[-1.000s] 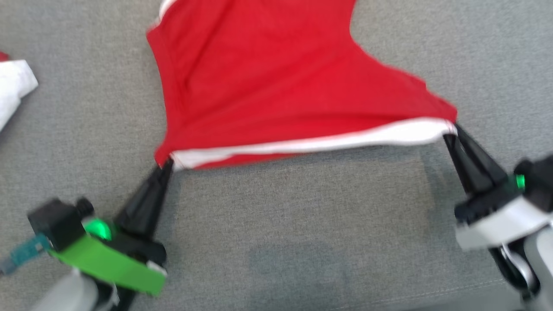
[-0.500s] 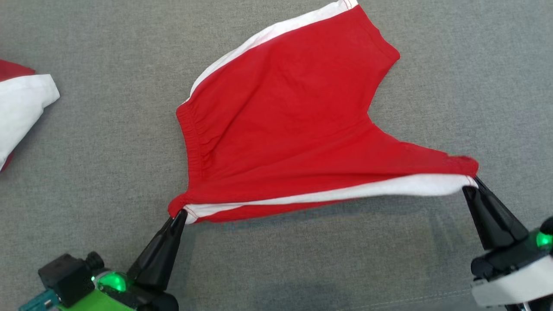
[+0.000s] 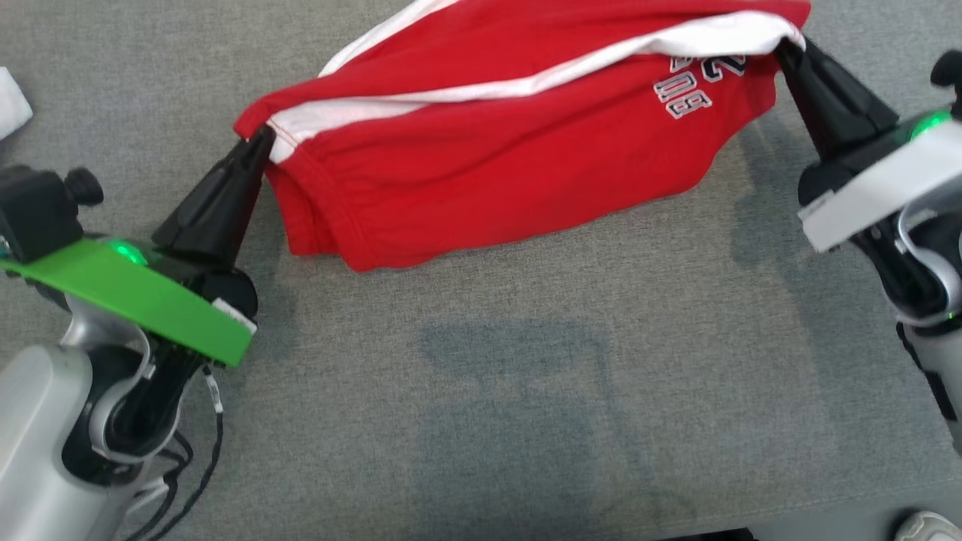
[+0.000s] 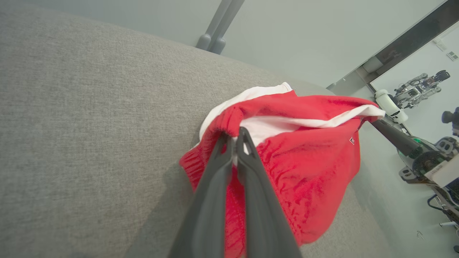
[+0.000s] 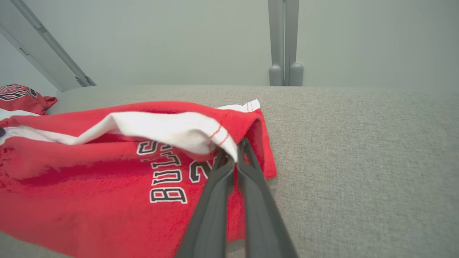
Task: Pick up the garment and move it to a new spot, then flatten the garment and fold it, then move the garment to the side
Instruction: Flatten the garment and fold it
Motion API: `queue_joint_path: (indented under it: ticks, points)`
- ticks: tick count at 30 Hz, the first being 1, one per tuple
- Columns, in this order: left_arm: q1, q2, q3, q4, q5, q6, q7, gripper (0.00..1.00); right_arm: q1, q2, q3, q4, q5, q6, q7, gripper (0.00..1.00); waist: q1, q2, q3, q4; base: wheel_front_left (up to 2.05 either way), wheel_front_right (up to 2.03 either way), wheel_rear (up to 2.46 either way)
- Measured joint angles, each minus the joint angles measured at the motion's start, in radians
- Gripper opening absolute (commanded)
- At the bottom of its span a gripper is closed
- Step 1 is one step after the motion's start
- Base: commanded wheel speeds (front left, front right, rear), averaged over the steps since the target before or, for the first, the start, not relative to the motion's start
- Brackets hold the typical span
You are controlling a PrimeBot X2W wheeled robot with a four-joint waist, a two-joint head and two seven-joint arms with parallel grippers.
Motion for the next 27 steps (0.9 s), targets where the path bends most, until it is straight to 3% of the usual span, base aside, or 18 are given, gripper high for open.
queue_joint_path:
  ticks: [5, 13, 14, 15, 16, 17, 19, 20, 27]
  points:
    - [-0.126, -0.041, -0.015, 0.111, 0.02, 0.012, 0.02, 0.0, -0.183, 0.016, 0.043, 0.136, 0.037, 0.0, 0.04, 0.0, 0.0001, 0.0, 0.046, 0.02, 0.0, 0.0, 0.0]
    - [-0.222, -0.106, -0.067, 0.232, 0.043, 0.001, 0.042, 0.0, -0.321, 0.013, 0.072, 0.301, 0.029, 0.0, 0.055, 0.01, 0.0001, 0.0, 0.061, 0.074, 0.0, 0.0, 0.0]
    - [-0.227, -0.117, -0.07, 0.243, 0.04, 0.001, 0.042, 0.0, -0.328, 0.02, 0.068, 0.325, 0.03, 0.0, 0.06, 0.41, 0.0001, 0.0, 0.06, 0.079, 0.0, 0.0, 0.0]
    - [-0.232, -0.128, -0.073, 0.255, 0.036, 0.001, 0.046, 0.0, -0.333, 0.026, 0.071, 0.344, 0.028, 0.0, 0.067, 0.92, 0.0001, 0.0, 0.058, 0.084, 0.0, 0.0, 0.0]
    - [-0.238, -0.134, -0.078, 0.267, 0.035, 0.001, 0.048, 0.0, -0.336, 0.029, 0.075, 0.358, 0.023, 0.0, 0.071, 1.0, 0.0001, 0.0, 0.057, 0.088, 0.0, 0.0, 0.0]
    - [-0.245, -0.138, -0.081, 0.277, 0.036, 0.001, 0.048, 0.08, -0.341, 0.032, 0.072, 0.374, 0.018, 0.0, 0.07, 1.0, 0.0, 0.0, 0.055, 0.091, 0.0, 0.0, 0.0]
    - [-0.256, -0.152, -0.084, 0.303, 0.035, 0.011, 0.057, 0.47, -0.351, 0.036, 0.066, 0.397, 0.006, 0.0, 0.058, 1.0, 0.0001, 0.0, 0.052, 0.096, 0.0, 0.0, 0.0]
    - [-0.259, -0.156, -0.089, 0.311, 0.035, 0.012, 0.061, 1.0, -0.354, 0.04, 0.061, 0.407, -0.001, 0.0, 0.046, 1.0, 0.0001, 0.0, 0.05, 0.098, 0.0, 0.0, 0.0]
    - [-0.263, -0.15, -0.104, 0.325, 0.08, 0.042, 0.046, 1.0, -0.358, 0.051, 0.031, 0.444, -0.028, 0.0, -0.014, 1.0, 0.0001, 0.0, 0.027, 0.094, 0.0, 0.0, 0.0]
